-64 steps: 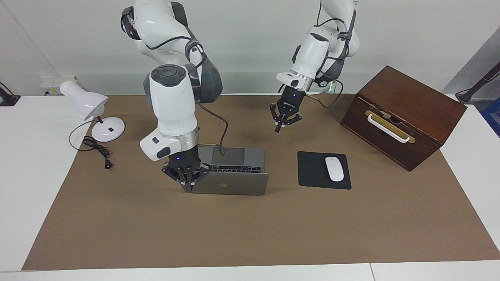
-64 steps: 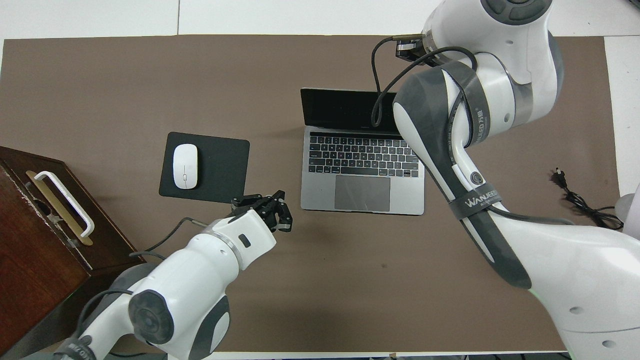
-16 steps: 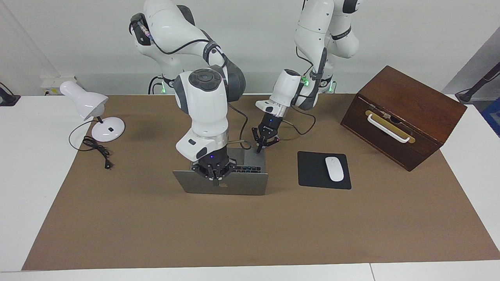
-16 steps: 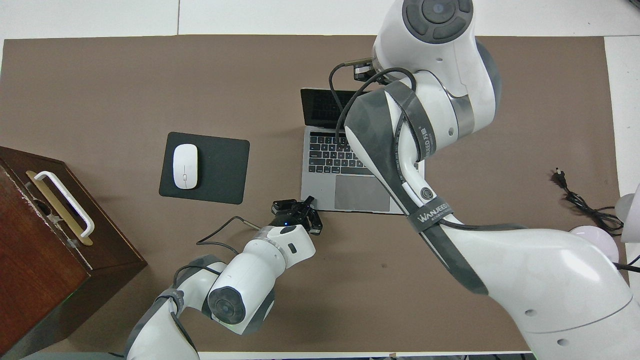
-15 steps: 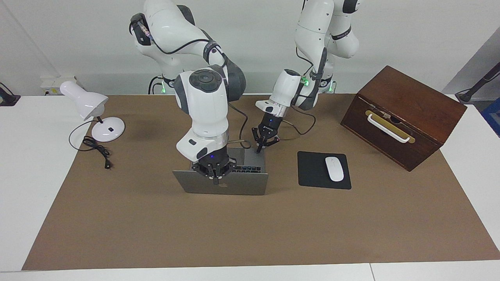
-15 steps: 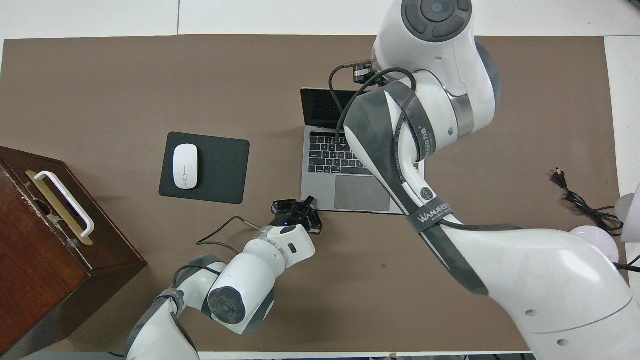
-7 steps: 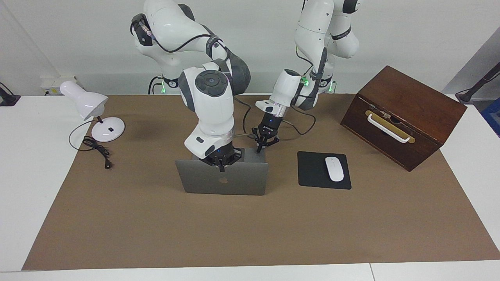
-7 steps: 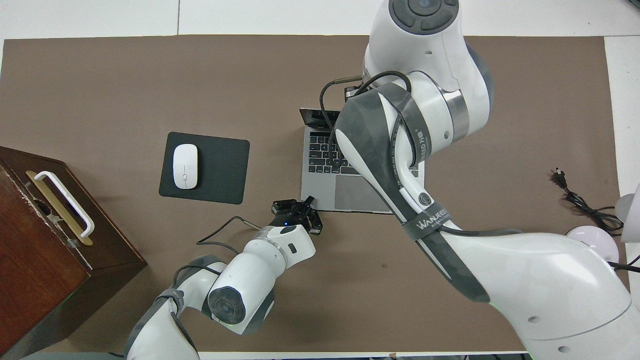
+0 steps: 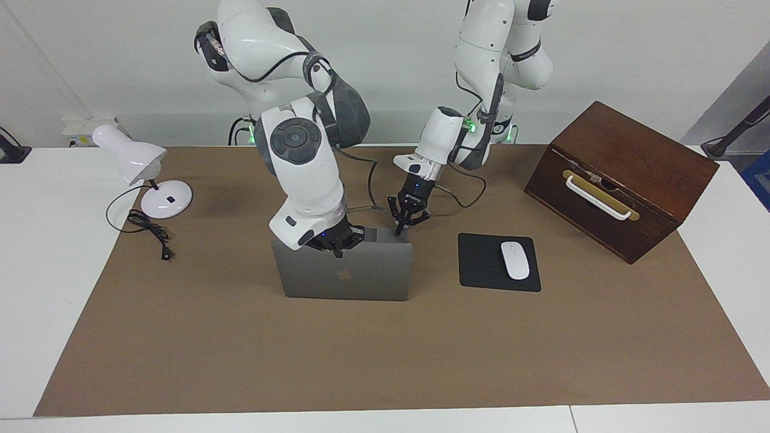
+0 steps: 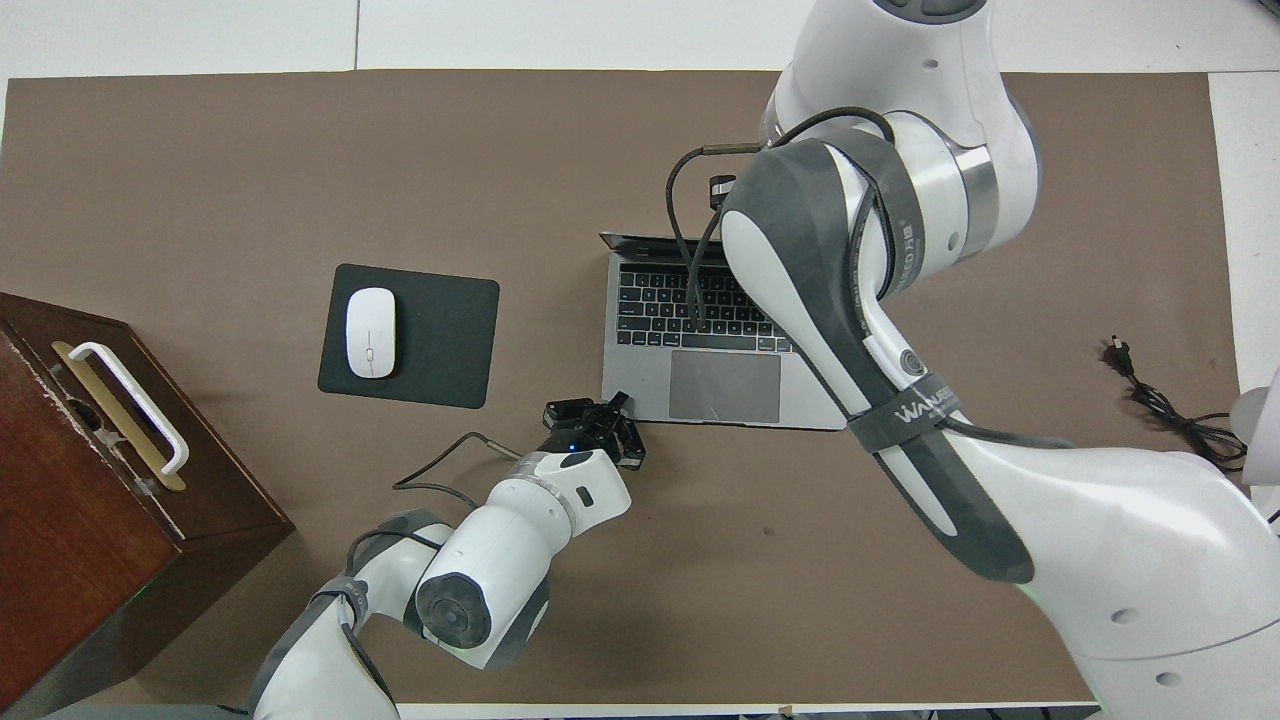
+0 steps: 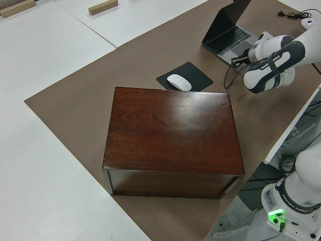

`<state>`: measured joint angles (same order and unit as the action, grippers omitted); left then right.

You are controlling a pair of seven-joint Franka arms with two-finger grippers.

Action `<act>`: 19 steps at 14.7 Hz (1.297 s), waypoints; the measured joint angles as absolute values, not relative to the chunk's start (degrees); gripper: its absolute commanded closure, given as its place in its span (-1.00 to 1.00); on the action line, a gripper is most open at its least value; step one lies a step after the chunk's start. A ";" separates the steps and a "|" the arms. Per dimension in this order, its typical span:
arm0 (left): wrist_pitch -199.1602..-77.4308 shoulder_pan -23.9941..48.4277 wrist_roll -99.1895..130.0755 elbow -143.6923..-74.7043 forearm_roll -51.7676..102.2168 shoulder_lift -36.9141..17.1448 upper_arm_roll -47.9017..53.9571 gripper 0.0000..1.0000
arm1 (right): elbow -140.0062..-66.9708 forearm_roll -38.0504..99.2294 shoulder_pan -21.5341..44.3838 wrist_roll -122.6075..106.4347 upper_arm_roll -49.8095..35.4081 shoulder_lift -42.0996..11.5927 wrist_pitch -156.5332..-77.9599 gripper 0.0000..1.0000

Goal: Close laptop with both arms
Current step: 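Push the screen down onto the keyboard with the right gripper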

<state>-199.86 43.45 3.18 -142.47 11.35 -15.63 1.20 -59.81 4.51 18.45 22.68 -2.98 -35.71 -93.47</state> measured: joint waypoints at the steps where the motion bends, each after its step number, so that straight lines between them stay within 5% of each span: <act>1: -199.86 43.45 3.18 -142.47 11.34 -15.63 1.20 1.00 | -59.79 5.11 18.07 22.68 -3.04 -35.69 -92.65 1.00; 11: -199.89 43.45 3.11 -142.46 10.51 -15.68 1.01 1.00 | -60.67 5.67 15.93 19.68 -3.11 -35.08 -89.46 1.00; 19: -199.91 43.45 2.94 -142.46 10.43 -15.70 0.99 1.00 | -72.68 5.65 15.42 16.92 -3.20 -32.44 -101.26 1.00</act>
